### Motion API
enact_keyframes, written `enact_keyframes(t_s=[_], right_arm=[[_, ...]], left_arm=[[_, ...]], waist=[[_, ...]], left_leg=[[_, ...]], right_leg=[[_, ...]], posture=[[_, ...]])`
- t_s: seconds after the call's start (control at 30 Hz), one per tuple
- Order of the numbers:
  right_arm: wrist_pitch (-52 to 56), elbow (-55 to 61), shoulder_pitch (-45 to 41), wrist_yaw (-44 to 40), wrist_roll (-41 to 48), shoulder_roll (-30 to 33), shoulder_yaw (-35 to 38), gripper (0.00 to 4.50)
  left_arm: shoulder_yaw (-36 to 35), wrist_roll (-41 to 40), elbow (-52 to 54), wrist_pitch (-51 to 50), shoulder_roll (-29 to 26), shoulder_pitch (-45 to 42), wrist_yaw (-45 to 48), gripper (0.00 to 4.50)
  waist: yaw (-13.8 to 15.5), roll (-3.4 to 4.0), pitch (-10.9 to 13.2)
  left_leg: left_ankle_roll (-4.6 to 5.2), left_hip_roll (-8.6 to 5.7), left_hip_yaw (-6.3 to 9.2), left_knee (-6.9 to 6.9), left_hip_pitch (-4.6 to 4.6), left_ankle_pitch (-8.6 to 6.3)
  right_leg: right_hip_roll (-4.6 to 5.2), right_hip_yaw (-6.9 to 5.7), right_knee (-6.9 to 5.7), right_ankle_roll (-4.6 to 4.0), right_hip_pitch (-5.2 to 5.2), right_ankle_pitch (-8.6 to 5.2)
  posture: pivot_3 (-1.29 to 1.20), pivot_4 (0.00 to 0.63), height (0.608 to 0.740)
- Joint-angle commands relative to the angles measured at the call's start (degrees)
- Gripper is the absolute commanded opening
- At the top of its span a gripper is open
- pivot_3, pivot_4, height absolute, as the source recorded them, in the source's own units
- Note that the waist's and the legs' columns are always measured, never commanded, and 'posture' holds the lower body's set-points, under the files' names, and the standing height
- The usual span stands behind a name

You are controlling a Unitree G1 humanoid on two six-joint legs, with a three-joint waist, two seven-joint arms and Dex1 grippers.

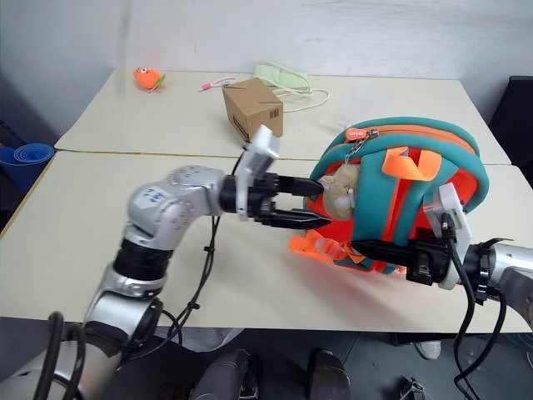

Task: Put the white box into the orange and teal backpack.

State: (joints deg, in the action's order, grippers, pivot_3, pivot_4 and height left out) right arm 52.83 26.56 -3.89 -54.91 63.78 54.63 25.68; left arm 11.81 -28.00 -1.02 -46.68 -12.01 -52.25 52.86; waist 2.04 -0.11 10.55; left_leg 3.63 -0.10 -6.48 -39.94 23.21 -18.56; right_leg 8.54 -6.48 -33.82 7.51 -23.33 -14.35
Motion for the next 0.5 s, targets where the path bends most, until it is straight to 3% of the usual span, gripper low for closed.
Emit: enact_keyframes(t_s=[0.03, 0.2, 0.3, 0.5], right_arm=[[0.51, 3.37, 1.48, 0.25, 4.92, -0.06, 4.03, 0.00], [0.60, 4.96, 3.10, 2.23, 8.68, -0.66, 5.69, 0.00], [0.40, 5.24, 4.05, 3.19, 9.08, -0.70, 6.23, 0.00], [-0.89, 4.56, 6.66, 3.97, 7.30, -1.03, 6.70, 0.00]], left_arm=[[-1.39, -0.81, -0.51, 1.43, 3.31, -2.70, -2.14, 3.72], [-2.87, 0.54, -4.87, 3.68, 7.50, -4.54, -6.72, 3.72], [-4.93, -1.64, -4.53, 2.66, 8.12, -4.98, -6.64, 3.17], [-7.63, -5.13, -3.29, -0.04, 6.41, -5.08, -4.85, 1.43]], waist=[[-0.02, 0.00, 0.00], [0.23, 0.00, 0.00], [0.40, 0.00, 0.00], [0.92, 0.00, 0.00]], left_leg=[[0.01, 0.00, -0.03, 0.01, 0.03, -0.01], [0.08, -0.01, -0.05, -0.01, 0.04, -0.02], [0.09, -0.01, -0.06, -0.01, 0.04, -0.03], [0.09, -0.01, -0.06, -0.01, 0.05, -0.03]], right_leg=[[0.00, 0.02, 0.01, 0.00, -0.04, 0.00], [0.06, 0.05, 0.05, 0.01, -0.04, 0.00], [0.06, 0.06, 0.05, 0.01, -0.06, 0.00], [0.06, 0.05, 0.03, 0.01, -0.07, 0.00]], posture=[[0.00, 0.150, 0.740], [0.00, 0.150, 0.740], [0.00, 0.150, 0.740], [0.00, 0.150, 0.740]])
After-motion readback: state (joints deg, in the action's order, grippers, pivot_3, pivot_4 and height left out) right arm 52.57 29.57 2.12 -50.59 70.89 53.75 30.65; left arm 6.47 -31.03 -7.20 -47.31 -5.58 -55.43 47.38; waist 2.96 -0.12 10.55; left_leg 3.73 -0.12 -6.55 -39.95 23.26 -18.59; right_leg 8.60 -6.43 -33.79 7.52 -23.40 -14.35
